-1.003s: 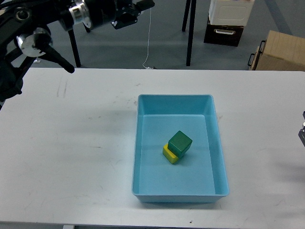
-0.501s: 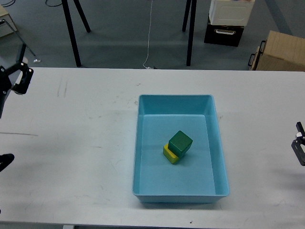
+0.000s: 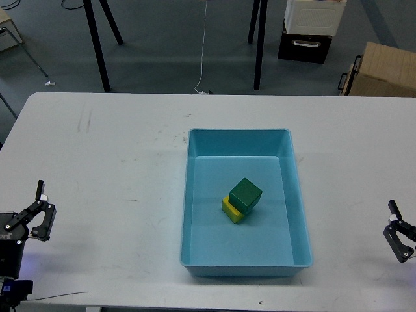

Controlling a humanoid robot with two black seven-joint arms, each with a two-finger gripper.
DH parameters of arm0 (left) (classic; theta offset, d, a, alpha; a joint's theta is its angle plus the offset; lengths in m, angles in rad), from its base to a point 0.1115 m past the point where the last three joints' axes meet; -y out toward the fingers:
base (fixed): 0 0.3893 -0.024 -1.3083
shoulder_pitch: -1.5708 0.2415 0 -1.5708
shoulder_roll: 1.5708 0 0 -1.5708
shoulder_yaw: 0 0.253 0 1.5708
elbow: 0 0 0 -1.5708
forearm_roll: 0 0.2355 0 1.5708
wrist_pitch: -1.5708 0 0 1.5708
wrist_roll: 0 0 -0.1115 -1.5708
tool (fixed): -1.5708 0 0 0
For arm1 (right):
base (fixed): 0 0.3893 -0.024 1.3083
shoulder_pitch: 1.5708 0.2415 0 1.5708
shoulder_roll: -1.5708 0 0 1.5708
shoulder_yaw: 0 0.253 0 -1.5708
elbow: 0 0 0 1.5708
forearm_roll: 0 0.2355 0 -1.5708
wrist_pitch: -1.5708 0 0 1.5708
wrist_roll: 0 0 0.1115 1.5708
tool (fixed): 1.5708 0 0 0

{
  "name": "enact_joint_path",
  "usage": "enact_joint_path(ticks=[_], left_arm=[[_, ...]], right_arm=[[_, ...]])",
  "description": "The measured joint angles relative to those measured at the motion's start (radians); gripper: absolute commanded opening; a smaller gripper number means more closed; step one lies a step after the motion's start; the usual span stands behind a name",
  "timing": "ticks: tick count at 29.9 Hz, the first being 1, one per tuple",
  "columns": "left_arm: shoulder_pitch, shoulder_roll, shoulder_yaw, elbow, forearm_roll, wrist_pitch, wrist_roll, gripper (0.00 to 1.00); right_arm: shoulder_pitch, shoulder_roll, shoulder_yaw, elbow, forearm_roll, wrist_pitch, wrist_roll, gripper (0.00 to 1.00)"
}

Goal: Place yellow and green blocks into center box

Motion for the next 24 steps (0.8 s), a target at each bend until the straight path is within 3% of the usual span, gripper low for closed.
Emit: enact_joint_path(ticks=[9,24], left_arm=[[0.06,0.0,0.117,-0.002,-0.035,0.0,-0.002,1.0],[0.065,0.0,0.166,-0.002,-0.036,0.0,-0.002,1.0]], right_arm=[[-0.018,0.011,-0.026,0.025,0.0,0.0,0.002,1.0],[-0.019,0.011,0.034,0.03,0.0,0.0,0.002,1.0]])
